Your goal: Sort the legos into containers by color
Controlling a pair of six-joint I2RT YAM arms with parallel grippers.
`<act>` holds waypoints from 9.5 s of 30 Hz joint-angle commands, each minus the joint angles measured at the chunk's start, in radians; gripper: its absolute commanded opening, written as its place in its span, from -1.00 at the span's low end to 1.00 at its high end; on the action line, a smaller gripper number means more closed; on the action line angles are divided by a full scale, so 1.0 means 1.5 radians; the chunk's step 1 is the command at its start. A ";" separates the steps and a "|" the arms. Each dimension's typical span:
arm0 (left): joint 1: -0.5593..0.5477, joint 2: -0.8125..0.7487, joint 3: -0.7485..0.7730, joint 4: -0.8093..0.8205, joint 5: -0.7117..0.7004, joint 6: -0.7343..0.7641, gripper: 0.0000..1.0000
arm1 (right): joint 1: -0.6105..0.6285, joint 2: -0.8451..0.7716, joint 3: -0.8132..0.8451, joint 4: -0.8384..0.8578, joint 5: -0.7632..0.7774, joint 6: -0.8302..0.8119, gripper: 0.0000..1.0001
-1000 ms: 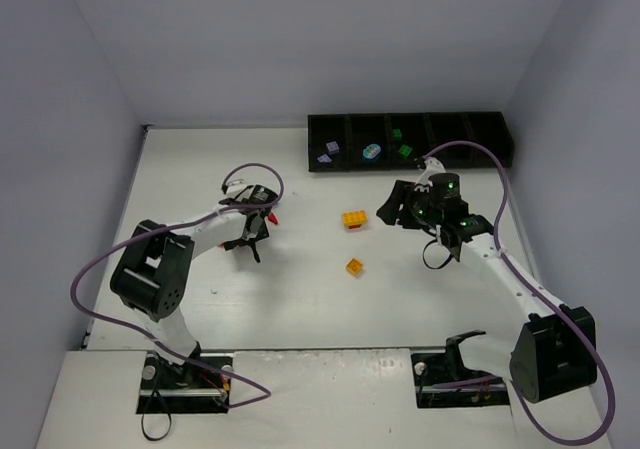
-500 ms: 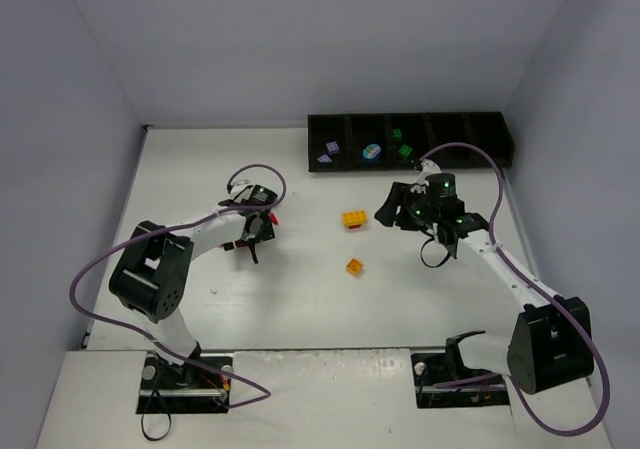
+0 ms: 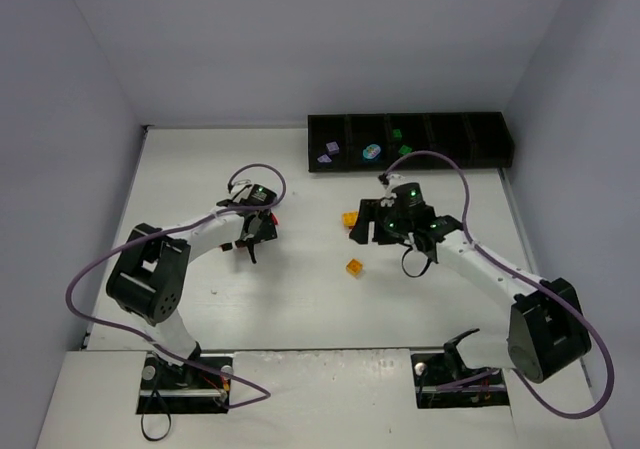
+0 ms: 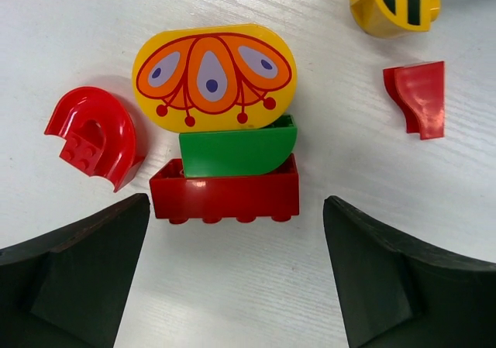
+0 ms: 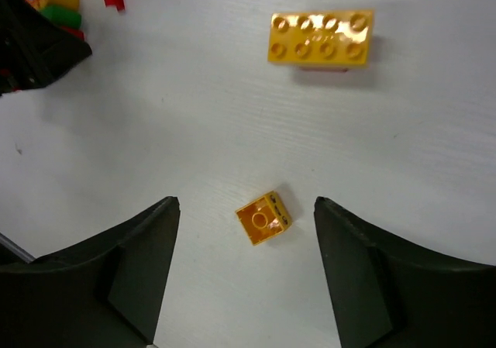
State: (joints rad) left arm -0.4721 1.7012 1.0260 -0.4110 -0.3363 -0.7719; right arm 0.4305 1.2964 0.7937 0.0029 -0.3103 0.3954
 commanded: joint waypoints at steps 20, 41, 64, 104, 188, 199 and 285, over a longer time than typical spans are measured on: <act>0.026 -0.273 0.037 -0.042 0.019 0.129 0.85 | 0.196 0.226 0.088 -0.130 0.261 0.072 -0.15; 0.049 -0.432 -0.075 0.080 0.079 0.261 0.85 | -0.284 0.399 0.623 -0.107 0.277 0.011 -1.00; 0.049 -0.386 -0.072 0.093 0.161 0.288 0.85 | -0.367 0.688 0.982 -0.085 0.145 -0.055 0.29; 0.016 -0.391 -0.072 0.093 0.230 0.368 0.83 | 0.080 0.422 0.417 -0.213 0.275 -0.086 1.00; -0.183 -0.366 -0.038 0.446 0.479 0.620 0.49 | -0.040 0.090 0.330 -0.103 -0.554 -0.043 -1.00; -0.183 -0.349 -0.029 0.464 0.480 0.606 0.30 | -0.041 0.097 0.331 -0.102 -0.559 -0.044 -1.00; -0.178 -0.417 -0.151 0.485 0.485 0.681 -1.00 | -0.126 0.121 0.341 -0.086 -0.481 -0.054 0.60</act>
State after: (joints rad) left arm -0.7460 1.0801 0.7322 0.2222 0.3676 0.1986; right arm 0.2134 1.5303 1.3491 -0.1551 -0.8223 0.2924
